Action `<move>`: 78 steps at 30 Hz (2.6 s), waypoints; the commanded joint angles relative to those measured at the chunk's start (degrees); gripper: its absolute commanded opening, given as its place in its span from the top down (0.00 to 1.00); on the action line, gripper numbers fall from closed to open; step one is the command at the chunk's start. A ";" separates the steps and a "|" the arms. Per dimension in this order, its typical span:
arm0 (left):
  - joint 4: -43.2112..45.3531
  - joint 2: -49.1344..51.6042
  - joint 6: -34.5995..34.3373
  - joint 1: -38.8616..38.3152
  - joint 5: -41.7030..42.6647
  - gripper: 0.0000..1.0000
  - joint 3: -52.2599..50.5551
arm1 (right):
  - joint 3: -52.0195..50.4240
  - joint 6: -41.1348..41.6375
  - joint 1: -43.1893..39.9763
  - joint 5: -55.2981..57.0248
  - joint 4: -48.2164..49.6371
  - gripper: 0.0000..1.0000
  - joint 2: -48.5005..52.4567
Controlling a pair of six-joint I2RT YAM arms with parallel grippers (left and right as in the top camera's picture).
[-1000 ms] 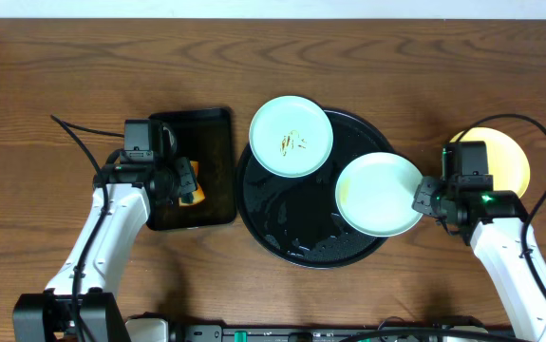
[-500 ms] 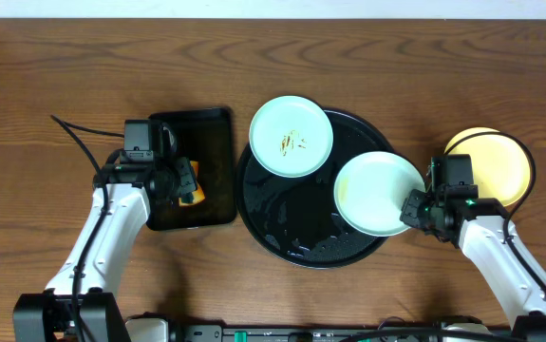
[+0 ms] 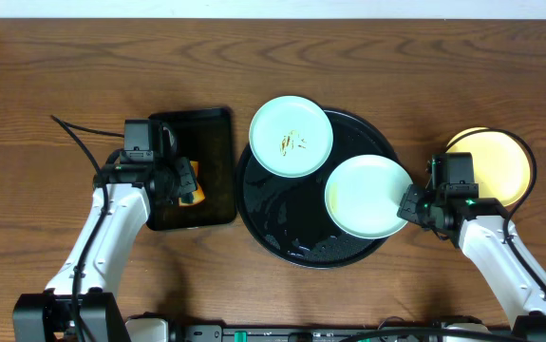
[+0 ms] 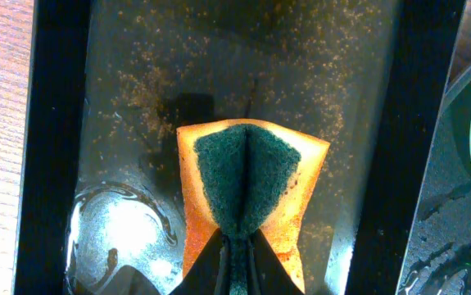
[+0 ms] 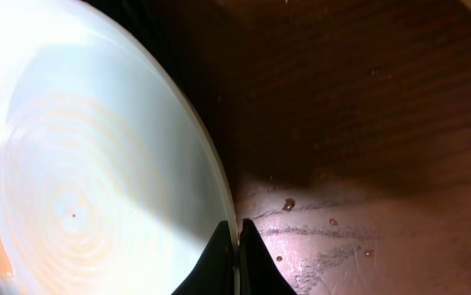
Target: Clean dirty plates on tray and stack at the side
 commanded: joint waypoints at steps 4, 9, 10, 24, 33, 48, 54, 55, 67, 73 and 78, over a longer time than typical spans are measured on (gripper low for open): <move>-0.13 -0.37 -0.33 -0.15 -0.52 0.92 0.11 | 5.44 -6.69 -0.52 0.79 -0.13 0.99 -1.38; -0.13 -0.37 -0.33 -0.15 -0.52 0.92 0.11 | 10.03 -11.56 -0.48 0.79 -0.90 0.99 -2.56; -0.13 -0.37 -0.33 -0.15 -0.52 0.92 0.11 | 10.73 -12.55 -0.42 0.79 -0.90 0.99 -2.71; -0.09 -0.37 -0.31 -0.15 -0.52 0.92 0.11 | 18.36 -24.22 13.25 31.28 -3.63 0.99 -2.84; -0.11 -0.37 -0.33 -0.15 -0.55 0.92 0.11 | 18.40 -28.11 28.57 55.60 -2.29 0.99 -2.82; -0.13 -0.37 -0.33 -0.15 -0.52 0.92 0.11 | 18.38 -31.58 35.78 67.08 -1.46 0.99 -2.82; -0.13 -0.37 -0.33 -0.15 -0.52 0.92 0.11 | 18.38 -20.17 33.14 62.53 -2.78 0.99 -2.82; -0.13 -0.37 -0.33 -0.15 -0.52 0.92 0.11 | 18.38 -18.08 32.09 59.32 -3.52 0.99 -2.82; -0.13 -0.37 -0.31 -0.15 -0.52 0.92 0.11 | 20.28 -7.08 7.41 31.89 -6.69 0.99 -2.84; -0.13 -0.37 -0.33 -0.15 -0.52 0.92 0.11 | 20.83 -4.07 -8.31 22.51 -6.51 0.99 -2.71; -0.13 -0.37 -0.33 -0.15 -0.52 0.92 0.11 | 20.83 -4.13 -18.84 19.89 -6.16 0.99 -1.66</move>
